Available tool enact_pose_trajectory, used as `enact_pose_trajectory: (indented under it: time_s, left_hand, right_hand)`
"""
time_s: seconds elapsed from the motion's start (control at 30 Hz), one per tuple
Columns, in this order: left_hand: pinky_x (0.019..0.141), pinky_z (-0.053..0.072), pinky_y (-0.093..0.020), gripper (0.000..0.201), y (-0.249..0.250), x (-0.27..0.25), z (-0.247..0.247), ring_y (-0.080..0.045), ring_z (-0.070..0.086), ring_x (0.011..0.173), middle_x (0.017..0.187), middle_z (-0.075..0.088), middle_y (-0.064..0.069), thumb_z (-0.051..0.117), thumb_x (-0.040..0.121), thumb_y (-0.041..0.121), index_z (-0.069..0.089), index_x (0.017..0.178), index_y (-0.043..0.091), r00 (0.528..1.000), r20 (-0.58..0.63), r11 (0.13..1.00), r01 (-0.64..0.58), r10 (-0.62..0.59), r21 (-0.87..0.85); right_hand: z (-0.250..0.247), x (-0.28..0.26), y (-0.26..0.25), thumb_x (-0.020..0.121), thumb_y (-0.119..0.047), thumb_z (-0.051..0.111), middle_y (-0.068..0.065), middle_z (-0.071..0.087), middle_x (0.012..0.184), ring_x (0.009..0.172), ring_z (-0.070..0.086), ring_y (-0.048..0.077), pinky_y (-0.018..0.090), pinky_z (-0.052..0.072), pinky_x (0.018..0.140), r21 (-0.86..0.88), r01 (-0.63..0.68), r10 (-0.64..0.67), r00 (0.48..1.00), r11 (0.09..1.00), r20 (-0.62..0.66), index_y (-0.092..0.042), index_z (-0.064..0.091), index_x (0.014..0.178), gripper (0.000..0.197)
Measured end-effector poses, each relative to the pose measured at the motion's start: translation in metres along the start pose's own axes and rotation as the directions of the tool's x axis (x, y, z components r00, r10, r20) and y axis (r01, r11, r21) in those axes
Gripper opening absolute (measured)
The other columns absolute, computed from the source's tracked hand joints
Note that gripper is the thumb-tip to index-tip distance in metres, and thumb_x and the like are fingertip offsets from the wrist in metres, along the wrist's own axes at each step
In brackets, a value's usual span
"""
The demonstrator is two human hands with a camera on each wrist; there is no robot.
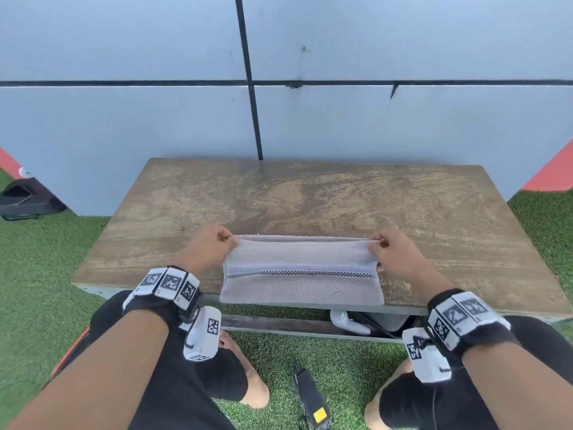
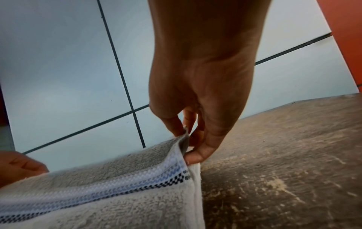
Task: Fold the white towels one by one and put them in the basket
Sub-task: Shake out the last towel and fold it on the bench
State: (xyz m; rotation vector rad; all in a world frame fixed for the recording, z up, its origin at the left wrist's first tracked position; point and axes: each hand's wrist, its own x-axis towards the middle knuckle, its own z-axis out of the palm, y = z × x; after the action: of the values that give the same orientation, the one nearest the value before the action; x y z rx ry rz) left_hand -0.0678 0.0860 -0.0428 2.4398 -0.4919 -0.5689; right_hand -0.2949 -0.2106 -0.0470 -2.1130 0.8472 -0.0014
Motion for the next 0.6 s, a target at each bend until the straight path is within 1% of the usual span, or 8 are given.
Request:
enact_pose_trajectory:
  time_s: [0.1,0.13,0.2,0.23,0.3,0.4,0.5,0.6]
  left_hand:
    - [0.061,0.042,-0.024,0.015,0.003,0.008,0.005,-0.013,0.063,0.078,0.09,0.07,0.0,0.063,0.097,0.029,0.067,0.086,0.019,0.998,-0.063,0.999,-0.007,0.01,0.043]
    - [0.061,0.041,-0.023,0.014,0.004,0.01,0.007,-0.013,0.062,0.079,0.09,0.068,0.001,0.063,0.097,0.027,0.067,0.087,0.018,0.996,-0.087,0.998,-0.005,0.01,0.055]
    - [0.068,0.041,-0.025,0.012,0.008,0.012,0.012,-0.015,0.06,0.083,0.089,0.066,0.002,0.064,0.096,0.025,0.067,0.09,0.015,0.991,-0.131,0.996,0.006,0.006,0.091]
    - [0.071,0.041,-0.027,0.013,0.008,0.014,0.014,-0.016,0.06,0.085,0.089,0.066,0.0,0.064,0.096,0.024,0.068,0.091,0.013,0.989,-0.149,0.994,0.008,0.008,0.106]
    - [0.072,0.042,-0.028,0.015,0.008,0.018,0.018,-0.02,0.063,0.086,0.089,0.069,-0.003,0.065,0.096,0.024,0.07,0.092,0.011,0.984,-0.18,0.994,0.009,0.011,0.11]
    - [0.071,0.044,-0.029,0.016,0.007,0.02,0.023,-0.022,0.064,0.084,0.089,0.07,-0.007,0.066,0.095,0.024,0.069,0.09,0.009,0.979,-0.205,0.994,0.023,0.0,0.11]
    - [0.07,0.044,-0.03,0.016,0.006,0.022,0.026,-0.021,0.062,0.082,0.089,0.071,-0.007,0.066,0.096,0.025,0.069,0.09,0.01,0.976,-0.216,0.99,0.044,-0.014,0.135]
    - [0.071,0.046,-0.032,0.016,0.005,0.024,0.027,-0.023,0.064,0.086,0.089,0.071,-0.007,0.065,0.096,0.026,0.069,0.088,0.012,0.978,-0.206,0.989,0.044,-0.014,0.141]
  right_hand:
    - [0.004,0.006,-0.003,0.101,-0.019,0.051,0.008,0.069,0.085,0.073,0.072,0.027,0.03,0.052,0.053,-0.044,0.025,-0.028,0.997,0.999,-0.071,-0.016,0.058,0.095,0.009]
    - [0.006,0.01,-0.004,0.1,-0.018,0.052,0.007,0.068,0.084,0.072,0.071,0.027,0.028,0.052,0.053,-0.056,0.021,-0.026,0.995,0.998,-0.096,-0.017,0.059,0.095,0.009]
    - [0.01,0.016,-0.003,0.1,-0.016,0.052,0.007,0.067,0.082,0.065,0.066,0.024,0.027,0.05,0.051,-0.089,0.013,-0.025,0.991,0.996,-0.132,-0.016,0.06,0.095,0.009]
    - [0.012,0.019,-0.001,0.099,-0.015,0.052,0.008,0.067,0.081,0.061,0.061,0.022,0.027,0.049,0.05,-0.103,0.008,-0.023,0.99,0.995,-0.14,-0.015,0.06,0.093,0.01]
    - [0.017,0.024,0.001,0.098,-0.014,0.053,0.008,0.065,0.079,0.057,0.055,0.019,0.031,0.049,0.051,-0.119,-0.012,-0.007,0.988,0.993,-0.154,-0.015,0.059,0.09,0.01]
    - [0.022,0.026,0.004,0.097,-0.014,0.052,0.009,0.064,0.076,0.054,0.053,0.018,0.028,0.045,0.047,-0.127,-0.033,0.011,0.986,0.991,-0.169,-0.013,0.058,0.089,0.011]
    - [0.024,0.027,0.004,0.096,-0.014,0.052,0.01,0.063,0.073,0.054,0.053,0.019,0.028,0.043,0.047,-0.145,-0.028,-0.001,0.981,0.989,-0.195,-0.012,0.059,0.086,0.012]
    - [0.027,0.028,0.004,0.092,-0.012,0.052,0.013,0.065,0.072,0.053,0.052,0.021,0.035,0.048,0.047,-0.146,-0.041,0.008,0.976,0.988,-0.219,-0.011,0.058,0.082,0.012]
